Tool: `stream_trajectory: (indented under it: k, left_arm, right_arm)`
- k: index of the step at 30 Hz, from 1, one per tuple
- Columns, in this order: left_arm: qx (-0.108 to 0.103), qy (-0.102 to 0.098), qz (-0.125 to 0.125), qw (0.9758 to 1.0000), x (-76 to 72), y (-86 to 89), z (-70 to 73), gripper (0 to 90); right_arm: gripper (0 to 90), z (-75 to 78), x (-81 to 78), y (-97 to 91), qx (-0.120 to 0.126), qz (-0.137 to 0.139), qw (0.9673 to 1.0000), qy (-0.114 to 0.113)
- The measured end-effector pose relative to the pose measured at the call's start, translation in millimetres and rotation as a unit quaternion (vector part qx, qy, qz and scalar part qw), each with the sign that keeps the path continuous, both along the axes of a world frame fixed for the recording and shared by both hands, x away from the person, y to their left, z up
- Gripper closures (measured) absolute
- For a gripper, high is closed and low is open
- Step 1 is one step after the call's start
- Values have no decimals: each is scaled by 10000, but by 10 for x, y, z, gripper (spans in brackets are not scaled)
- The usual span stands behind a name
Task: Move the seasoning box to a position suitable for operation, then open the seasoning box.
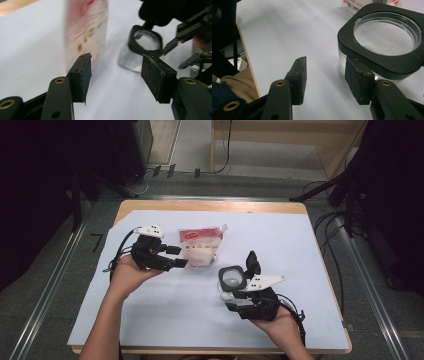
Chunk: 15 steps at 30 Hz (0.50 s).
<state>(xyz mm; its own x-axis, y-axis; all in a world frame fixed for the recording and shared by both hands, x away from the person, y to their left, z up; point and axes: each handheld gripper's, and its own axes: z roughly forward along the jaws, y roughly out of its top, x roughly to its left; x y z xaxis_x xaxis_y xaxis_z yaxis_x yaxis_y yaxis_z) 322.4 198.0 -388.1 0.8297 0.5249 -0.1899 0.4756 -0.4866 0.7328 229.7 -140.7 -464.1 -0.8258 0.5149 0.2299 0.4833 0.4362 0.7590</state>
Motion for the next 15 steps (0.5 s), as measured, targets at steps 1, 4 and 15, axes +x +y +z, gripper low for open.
stream_trajectory:
  k: [1,4,15]
  left_arm:
    - [21,5,48,10000,15,20,-16,424]
    - [8,61,126,9999,71,80,-74,419]
    - [4,147,244,9996,318,33,-214,411]
  right_arm:
    - [534,-4,2,14,12,-5,10000,31]
    - [535,-13,6,65,19,69,10000,47]
    - [536,-33,9,147,-7,161,9999,56]
